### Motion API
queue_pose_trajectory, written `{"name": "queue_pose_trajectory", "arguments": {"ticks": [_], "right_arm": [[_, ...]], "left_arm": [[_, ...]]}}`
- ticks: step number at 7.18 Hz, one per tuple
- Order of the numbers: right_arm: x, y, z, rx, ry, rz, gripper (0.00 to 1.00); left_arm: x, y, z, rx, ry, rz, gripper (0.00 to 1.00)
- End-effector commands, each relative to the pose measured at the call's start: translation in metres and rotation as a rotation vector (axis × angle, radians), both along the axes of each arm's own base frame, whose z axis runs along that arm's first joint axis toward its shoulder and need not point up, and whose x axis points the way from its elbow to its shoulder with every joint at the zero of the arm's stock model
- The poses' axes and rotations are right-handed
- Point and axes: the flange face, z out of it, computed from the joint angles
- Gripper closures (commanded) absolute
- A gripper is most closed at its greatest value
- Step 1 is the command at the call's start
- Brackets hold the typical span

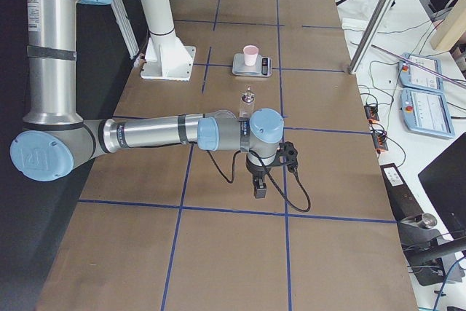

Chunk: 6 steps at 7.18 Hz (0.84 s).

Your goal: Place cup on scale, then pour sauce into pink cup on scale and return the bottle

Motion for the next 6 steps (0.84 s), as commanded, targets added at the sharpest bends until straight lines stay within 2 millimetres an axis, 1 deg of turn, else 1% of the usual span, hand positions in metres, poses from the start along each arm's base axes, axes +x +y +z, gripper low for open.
{"name": "queue_pose_trajectory", "arguments": {"ticks": [1, 3, 6], "right_arm": [[0.0016, 0.003, -0.0011, 0.008, 0.019, -0.001, 0.0], [0.0013, 0.0077, 0.001, 0.001, 0.012, -0.002, 0.0], [0.0007, 0.0069, -0.0013, 0.006, 0.004, -0.001, 0.0]], "left_arm": [[-0.0003, 0.0002, -0.0019, 0.003, -0.004, 0.0, 0.0], [-0.0004, -0.0024, -0.0026, 0.005, -0.004, 0.0, 0.0], [-0.0006, -0.0052, -0.004, 0.008, -0.006, 0.0, 0.0]]}}
